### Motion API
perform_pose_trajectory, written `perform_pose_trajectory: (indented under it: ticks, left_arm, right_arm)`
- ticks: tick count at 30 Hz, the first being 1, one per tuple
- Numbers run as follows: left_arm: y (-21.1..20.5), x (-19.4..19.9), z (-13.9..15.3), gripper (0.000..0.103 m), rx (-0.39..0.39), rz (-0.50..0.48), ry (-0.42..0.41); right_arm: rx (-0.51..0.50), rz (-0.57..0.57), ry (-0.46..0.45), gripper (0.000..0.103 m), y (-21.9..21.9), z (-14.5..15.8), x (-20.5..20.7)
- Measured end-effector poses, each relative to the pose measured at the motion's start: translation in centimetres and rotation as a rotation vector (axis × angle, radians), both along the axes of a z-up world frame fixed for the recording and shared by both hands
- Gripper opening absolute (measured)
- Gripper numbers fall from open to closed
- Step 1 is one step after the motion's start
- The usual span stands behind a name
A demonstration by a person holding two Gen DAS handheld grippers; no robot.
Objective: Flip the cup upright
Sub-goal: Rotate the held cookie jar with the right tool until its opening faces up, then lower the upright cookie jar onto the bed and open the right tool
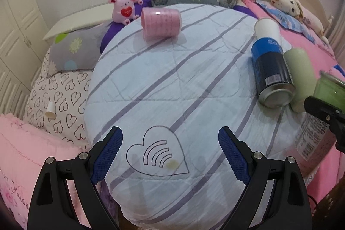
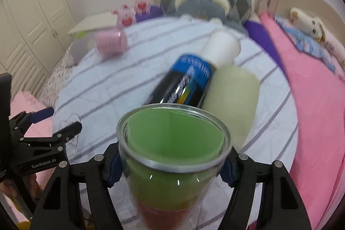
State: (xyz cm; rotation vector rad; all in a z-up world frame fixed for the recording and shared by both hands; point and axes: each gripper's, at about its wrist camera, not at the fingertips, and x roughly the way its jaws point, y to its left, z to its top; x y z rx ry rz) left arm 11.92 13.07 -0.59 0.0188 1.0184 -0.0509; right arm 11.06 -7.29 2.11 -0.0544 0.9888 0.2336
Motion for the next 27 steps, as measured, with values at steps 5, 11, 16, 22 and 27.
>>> perform_pose_trajectory:
  ticks: [5, 11, 16, 22, 27]
  left_arm:
    - [-0.8, 0.1, 0.5, 0.092, 0.018, 0.000, -0.012]
    - [-1.7, -0.1, 0.6, 0.092, 0.022, -0.009, -0.012]
    - [-2.2, -0.3, 0.7, 0.092, 0.036, -0.002, -0.006]
    - [-2.7, -1.2, 1.2, 0.094, 0.052, 0.026, -0.022]
    - [-3.3, -2.4, 1.9, 0.094, 0.052, 0.047, -0.031]
  right_arm:
    - [0.014, 0.005, -0.112, 0.071, -0.4, 0.6, 0.2]
    - [0.035, 0.058, -0.124, 0.071, 0.0, -0.7, 0.0]
    - [0.025, 0.069, -0.120, 0.081, 0.2, -0.5, -0.3]
    - [0.047, 0.101, -0.136, 0.081, -0.1, 0.6, -1.5]
    - [0.072, 0.111, -0.161, 0.081, -0.8, 1.6, -2.6]
